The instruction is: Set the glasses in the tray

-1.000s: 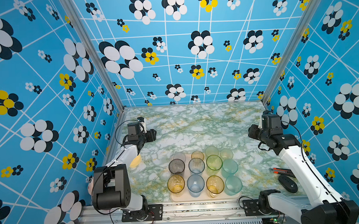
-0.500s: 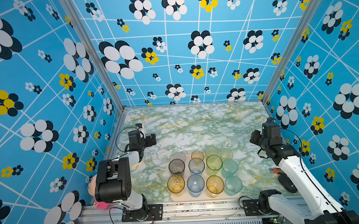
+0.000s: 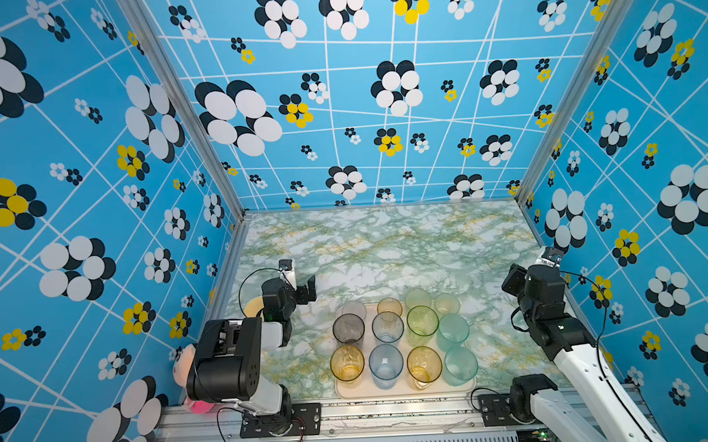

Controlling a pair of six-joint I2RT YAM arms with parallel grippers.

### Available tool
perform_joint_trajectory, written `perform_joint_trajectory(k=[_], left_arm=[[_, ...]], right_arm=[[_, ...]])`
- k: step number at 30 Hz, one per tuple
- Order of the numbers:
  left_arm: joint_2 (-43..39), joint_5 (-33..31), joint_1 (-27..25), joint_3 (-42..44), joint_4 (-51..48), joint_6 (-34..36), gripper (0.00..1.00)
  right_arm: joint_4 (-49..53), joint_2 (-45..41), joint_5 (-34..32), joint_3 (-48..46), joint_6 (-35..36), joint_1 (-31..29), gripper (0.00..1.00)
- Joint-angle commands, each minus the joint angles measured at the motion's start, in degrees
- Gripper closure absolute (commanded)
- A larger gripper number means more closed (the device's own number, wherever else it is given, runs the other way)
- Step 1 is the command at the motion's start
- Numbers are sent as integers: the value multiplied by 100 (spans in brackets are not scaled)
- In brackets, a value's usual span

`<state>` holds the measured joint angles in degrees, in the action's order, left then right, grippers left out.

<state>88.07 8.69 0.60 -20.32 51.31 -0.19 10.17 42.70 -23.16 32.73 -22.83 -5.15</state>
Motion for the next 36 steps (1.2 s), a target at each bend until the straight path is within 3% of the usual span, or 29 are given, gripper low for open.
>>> perform_joint_trajectory(k=[1, 8, 12, 15, 21, 29, 32, 36], left_arm=[[30, -99, -51, -42, 283, 132, 1], [26, -67, -65, -78, 204, 159, 1], [26, -64, -60, -85, 204, 160, 1], [31, -53, -60, -87, 204, 159, 1], [35, -43, -60, -103, 183, 159, 1], [35, -68, -60, -119, 154, 135, 1], [43, -128, -34, -179, 46, 82, 1], [43, -207, -12, -200, 7, 30, 1]], right_arm=[[-441, 222, -150, -80, 475, 22, 53], [-2073, 688, -150, -950, 1139, 22, 54], [-3596, 1154, 78, -1479, 1389, 23, 54], [-4777, 1815, 135, -1720, 1777, 29, 53], [-6057, 3381, 353, -1542, 2087, 68, 52], [-7190, 4707, 730, -1476, 1852, 400, 52], [-6341, 4545, 782, -1181, 1839, 402, 51], [-6426, 4607, 824, -1173, 1896, 403, 41]])
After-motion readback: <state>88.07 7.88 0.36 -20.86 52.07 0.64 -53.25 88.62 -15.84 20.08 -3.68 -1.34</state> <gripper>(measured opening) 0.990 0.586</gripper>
